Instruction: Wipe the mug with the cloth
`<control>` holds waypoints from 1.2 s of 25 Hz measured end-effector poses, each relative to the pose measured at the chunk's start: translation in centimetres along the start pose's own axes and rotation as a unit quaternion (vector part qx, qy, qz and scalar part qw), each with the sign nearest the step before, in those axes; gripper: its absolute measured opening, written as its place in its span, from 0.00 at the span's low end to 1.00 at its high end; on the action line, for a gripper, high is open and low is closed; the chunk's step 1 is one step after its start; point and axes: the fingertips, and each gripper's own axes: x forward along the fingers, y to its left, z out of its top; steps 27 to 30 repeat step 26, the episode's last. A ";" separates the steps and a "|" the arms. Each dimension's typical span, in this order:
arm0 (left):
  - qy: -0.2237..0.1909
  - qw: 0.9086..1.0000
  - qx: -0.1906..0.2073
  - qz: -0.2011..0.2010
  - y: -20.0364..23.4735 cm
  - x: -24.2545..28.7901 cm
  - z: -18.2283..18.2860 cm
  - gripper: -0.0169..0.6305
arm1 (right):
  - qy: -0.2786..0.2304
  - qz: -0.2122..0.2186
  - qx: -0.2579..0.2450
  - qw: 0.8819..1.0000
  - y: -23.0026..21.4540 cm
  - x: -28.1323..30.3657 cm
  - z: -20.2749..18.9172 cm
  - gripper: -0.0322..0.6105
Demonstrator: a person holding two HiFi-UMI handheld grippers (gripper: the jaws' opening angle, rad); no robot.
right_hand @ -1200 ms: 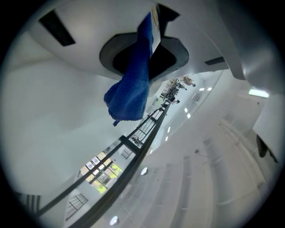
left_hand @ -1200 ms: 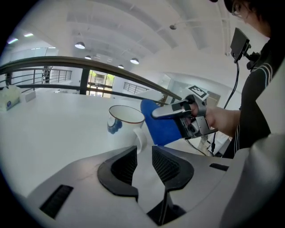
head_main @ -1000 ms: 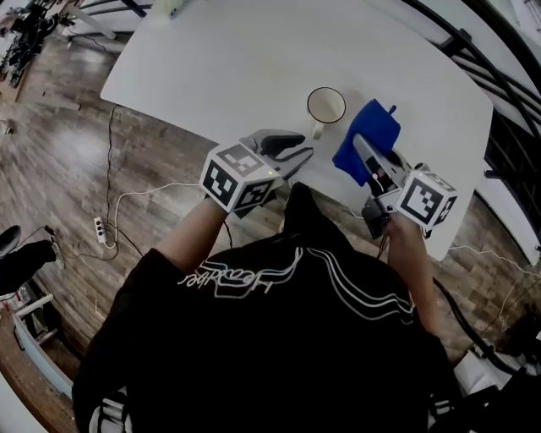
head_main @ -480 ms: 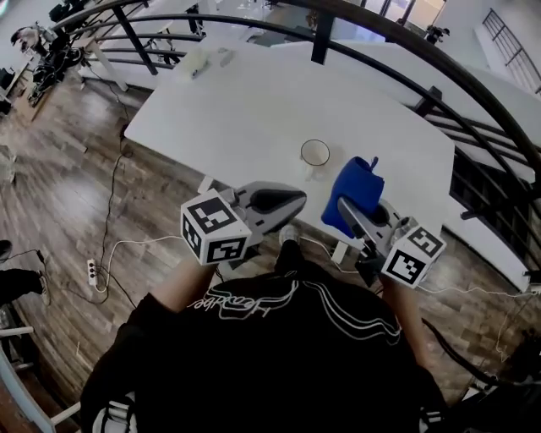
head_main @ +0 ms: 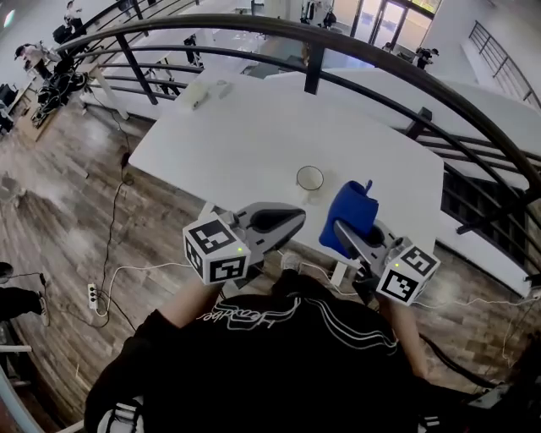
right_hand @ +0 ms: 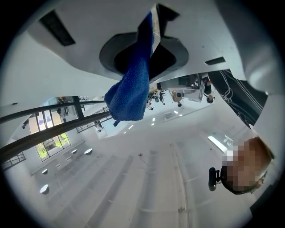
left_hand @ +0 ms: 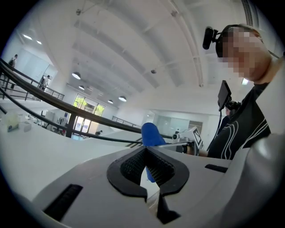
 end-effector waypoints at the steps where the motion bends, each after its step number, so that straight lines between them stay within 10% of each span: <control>1: 0.000 1.000 -0.003 0.002 0.2 0.1 -0.1 0.04 | 0.003 -0.002 -0.002 1.000 -0.1 0.0 -0.1 0.13; 30: 0.017 1.000 -0.009 0.001 1.6 0.7 -1.0 0.04 | 0.012 0.001 0.004 1.000 -1.7 1.4 -0.4 0.13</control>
